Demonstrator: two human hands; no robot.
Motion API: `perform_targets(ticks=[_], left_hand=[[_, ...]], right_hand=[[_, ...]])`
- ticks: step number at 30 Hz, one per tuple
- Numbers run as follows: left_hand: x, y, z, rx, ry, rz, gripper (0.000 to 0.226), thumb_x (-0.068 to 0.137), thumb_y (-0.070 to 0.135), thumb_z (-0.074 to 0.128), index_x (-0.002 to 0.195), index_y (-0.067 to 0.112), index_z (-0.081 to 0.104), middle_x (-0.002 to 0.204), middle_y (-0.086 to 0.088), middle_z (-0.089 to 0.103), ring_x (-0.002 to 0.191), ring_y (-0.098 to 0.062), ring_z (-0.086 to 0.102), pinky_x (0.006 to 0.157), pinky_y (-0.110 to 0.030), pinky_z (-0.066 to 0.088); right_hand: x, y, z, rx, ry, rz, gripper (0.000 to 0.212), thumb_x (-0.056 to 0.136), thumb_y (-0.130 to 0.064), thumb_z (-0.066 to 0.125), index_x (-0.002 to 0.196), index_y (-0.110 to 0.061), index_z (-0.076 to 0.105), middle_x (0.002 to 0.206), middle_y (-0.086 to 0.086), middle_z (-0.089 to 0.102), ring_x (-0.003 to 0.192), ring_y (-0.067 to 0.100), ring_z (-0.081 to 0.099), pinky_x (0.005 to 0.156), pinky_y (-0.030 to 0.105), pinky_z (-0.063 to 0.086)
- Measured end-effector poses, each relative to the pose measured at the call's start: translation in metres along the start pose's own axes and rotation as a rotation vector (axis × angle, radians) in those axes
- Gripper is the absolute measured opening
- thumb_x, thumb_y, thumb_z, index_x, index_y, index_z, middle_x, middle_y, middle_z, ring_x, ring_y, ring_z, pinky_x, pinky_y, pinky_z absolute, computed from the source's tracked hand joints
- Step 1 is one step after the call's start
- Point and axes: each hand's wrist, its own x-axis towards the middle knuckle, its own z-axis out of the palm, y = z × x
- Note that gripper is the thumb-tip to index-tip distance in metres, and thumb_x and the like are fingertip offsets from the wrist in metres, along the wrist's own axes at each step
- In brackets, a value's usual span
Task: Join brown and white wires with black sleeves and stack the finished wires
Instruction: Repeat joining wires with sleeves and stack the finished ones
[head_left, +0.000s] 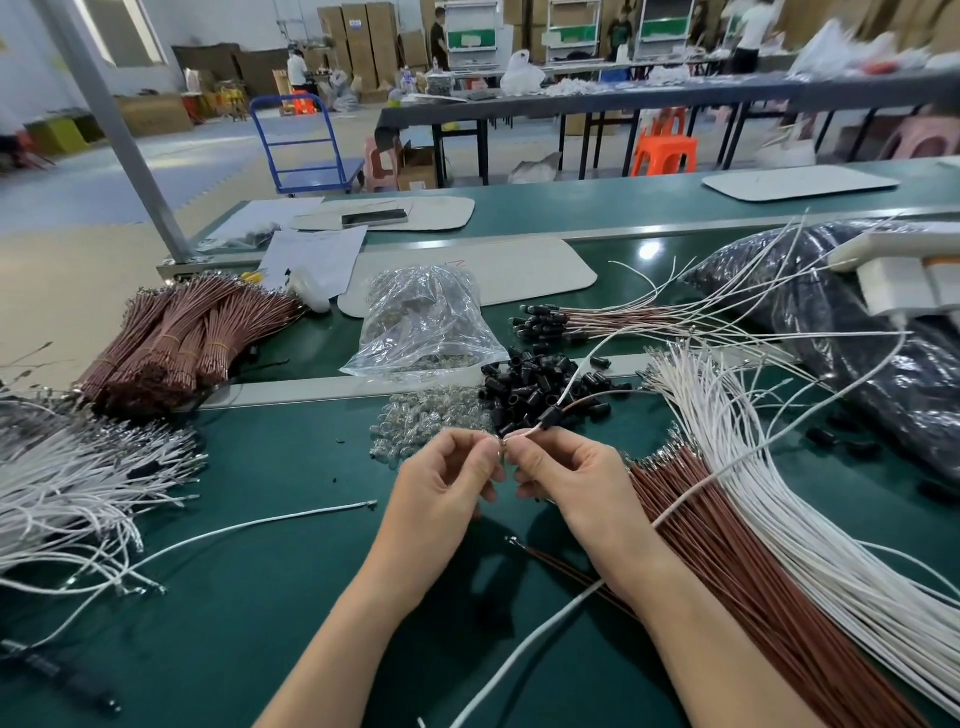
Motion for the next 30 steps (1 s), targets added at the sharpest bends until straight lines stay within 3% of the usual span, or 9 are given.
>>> perform_targets(ticks=[5, 9, 12, 18, 24, 30], left_hand=[[0.005, -0.005, -0.035, 0.482, 0.209, 0.076, 0.010, 0.102, 0.035, 0.057, 0.094, 0.033, 0.063, 0.075, 0.012, 0.067, 0.069, -0.010, 0.059, 0.065, -0.031, 0.051], [0.001, -0.007, -0.030, 0.831, 0.116, 0.229, 0.009, 0.098, 0.034, 0.060, 0.104, 0.031, 0.066, 0.092, 0.020, 0.061, 0.084, -0.004, 0.058, 0.079, -0.032, 0.050], [0.001, -0.010, -0.016, 0.971, 0.044, 0.312, 0.022, 0.096, 0.035, 0.065, 0.116, 0.027, 0.070, 0.097, 0.007, 0.058, 0.092, -0.018, 0.059, 0.087, -0.035, 0.047], [0.008, -0.011, -0.002, 1.069, 0.006, 0.364, 0.028, 0.096, 0.034, 0.067, 0.124, 0.029, 0.070, 0.093, 0.000, 0.056, 0.089, -0.025, 0.059, 0.082, -0.039, 0.049], [0.011, -0.011, 0.007, 1.044, 0.026, 0.305, 0.014, 0.099, 0.032, 0.062, 0.109, 0.026, 0.071, 0.097, 0.000, 0.055, 0.093, -0.024, 0.059, 0.084, -0.037, 0.046], [0.006, -0.014, 0.005, 1.029, 0.036, 0.316, 0.015, 0.104, 0.026, 0.054, 0.106, 0.017, 0.066, 0.102, -0.001, 0.059, 0.094, -0.024, 0.058, 0.087, -0.037, 0.047]], right_hand=[[0.002, -0.003, -0.002, 0.218, 0.091, 0.098, 0.019, 0.075, -0.029, 0.076, 0.083, -0.013, 0.080, 0.079, 0.005, 0.074, 0.069, 0.009, 0.068, 0.061, 0.019, 0.056], [0.002, -0.004, -0.001, 0.280, 0.083, 0.119, 0.019, 0.074, -0.031, 0.076, 0.080, -0.013, 0.079, 0.083, 0.007, 0.075, 0.069, 0.009, 0.068, 0.060, 0.018, 0.055], [0.003, -0.004, 0.001, 0.288, 0.084, 0.135, 0.013, 0.079, -0.030, 0.075, 0.076, -0.018, 0.080, 0.082, 0.005, 0.074, 0.068, 0.008, 0.068, 0.060, 0.018, 0.055], [0.005, -0.004, 0.000, 0.326, 0.114, 0.152, 0.023, 0.092, -0.020, 0.070, 0.071, -0.023, 0.080, 0.079, 0.002, 0.072, 0.066, 0.007, 0.065, 0.059, 0.018, 0.054], [0.005, -0.004, 0.000, 0.328, 0.119, 0.158, 0.024, 0.092, -0.019, 0.070, 0.070, -0.021, 0.079, 0.079, 0.003, 0.071, 0.064, 0.007, 0.065, 0.058, 0.018, 0.055], [0.005, -0.003, -0.001, 0.313, 0.100, 0.158, 0.019, 0.090, -0.023, 0.072, 0.073, -0.024, 0.080, 0.081, 0.002, 0.073, 0.066, 0.006, 0.066, 0.059, 0.018, 0.055]])
